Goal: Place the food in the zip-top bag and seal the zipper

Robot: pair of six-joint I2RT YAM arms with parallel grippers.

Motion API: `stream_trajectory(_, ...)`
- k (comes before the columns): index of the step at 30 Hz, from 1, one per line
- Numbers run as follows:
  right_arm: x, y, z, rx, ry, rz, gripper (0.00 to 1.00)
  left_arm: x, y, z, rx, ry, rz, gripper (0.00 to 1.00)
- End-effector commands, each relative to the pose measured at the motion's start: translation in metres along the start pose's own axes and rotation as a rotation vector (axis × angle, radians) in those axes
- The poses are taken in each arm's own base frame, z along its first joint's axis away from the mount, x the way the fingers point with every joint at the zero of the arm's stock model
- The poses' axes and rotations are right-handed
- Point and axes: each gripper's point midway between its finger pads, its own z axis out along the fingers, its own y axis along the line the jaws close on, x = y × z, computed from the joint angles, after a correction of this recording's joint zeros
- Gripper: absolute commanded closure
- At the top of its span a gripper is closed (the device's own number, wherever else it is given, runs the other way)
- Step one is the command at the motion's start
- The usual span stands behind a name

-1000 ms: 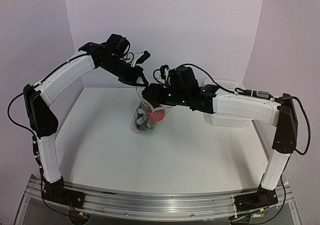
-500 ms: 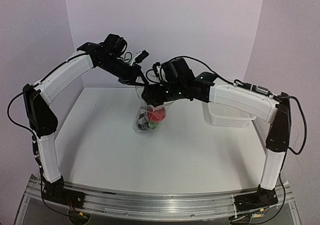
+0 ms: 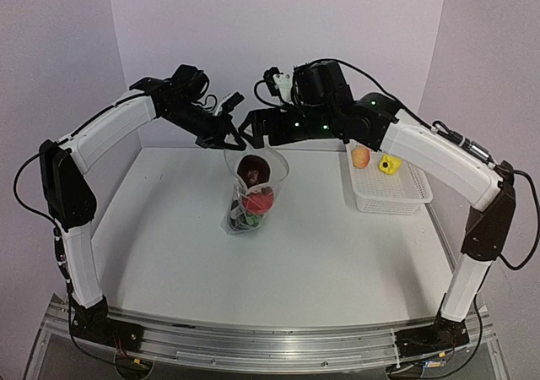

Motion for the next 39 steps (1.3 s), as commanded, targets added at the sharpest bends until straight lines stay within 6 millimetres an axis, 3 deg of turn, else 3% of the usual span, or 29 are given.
stream_trajectory(1, 0.005, -0.037, -0.024, 0.162, 0.022, 0.062, 0.06, -0.012, 0.001, -0.009, 0.002, -0.048, 0.016, 1.00)
stream_trajectory(5, 0.048, -0.037, -0.003, 0.117, 0.173, 0.132, 0.08, -0.012, 0.001, -0.010, 0.000, -0.049, 0.019, 1.00)
stream_trajectory(8, 0.067, -0.046, 0.010, 0.099, 0.251, 0.224, 0.11, -0.011, 0.000, -0.011, 0.000, -0.049, 0.019, 1.00)
stream_trajectory(14, 0.082, -0.059, 0.026, 0.097, 0.305, 0.289, 0.34, -0.011, -0.001, -0.012, 0.000, -0.051, 0.022, 1.00)
stream_trajectory(18, 0.094, -0.060, 0.038, 0.082, 0.346, 0.312, 0.42, -0.012, -0.002, -0.014, -0.002, -0.056, 0.026, 1.00)
stream_trajectory(19, 0.097, -0.062, 0.039, 0.089, 0.350, 0.317, 0.48, -0.012, -0.002, -0.014, -0.004, -0.057, 0.027, 1.00)
stream_trajectory(20, 0.097, -0.065, 0.039, 0.097, 0.350, 0.321, 0.62, -0.012, -0.002, -0.015, -0.006, -0.058, 0.029, 1.00)
stream_trajectory(22, 0.090, -0.069, 0.034, 0.120, 0.326, 0.311, 0.93, -0.012, -0.002, -0.017, -0.017, -0.060, 0.035, 1.00)
stream_trajectory(23, 0.080, -0.070, 0.028, 0.132, 0.299, 0.296, 0.99, -0.014, -0.001, -0.018, -0.031, -0.064, 0.045, 1.00)
stream_trajectory(26, 0.044, -0.063, 0.001, 0.138, 0.255, 0.265, 1.00, -0.032, 0.004, -0.035, -0.143, -0.126, 0.120, 1.00)
stream_trajectory(28, 0.006, -0.039, -0.023, 0.086, 0.179, 0.226, 1.00, -0.052, 0.010, -0.056, -0.271, -0.193, 0.192, 1.00)
stream_trajectory(31, -0.021, -0.010, -0.047, 0.028, 0.099, 0.190, 1.00, -0.073, 0.008, -0.086, -0.407, -0.271, 0.277, 1.00)
stream_trajectory(33, -0.021, -0.009, -0.049, 0.024, 0.098, 0.216, 1.00, -0.069, 0.017, -0.090, -0.467, -0.257, 0.302, 1.00)
stream_trajectory(36, -0.007, -0.032, -0.034, 0.066, 0.143, 0.286, 1.00, -0.050, 0.030, -0.077, -0.477, -0.189, 0.280, 1.00)
stream_trajectory(39, 0.006, -0.047, -0.020, 0.054, 0.202, 0.394, 1.00, -0.052, 0.027, -0.077, -0.501, -0.192, 0.306, 1.00)
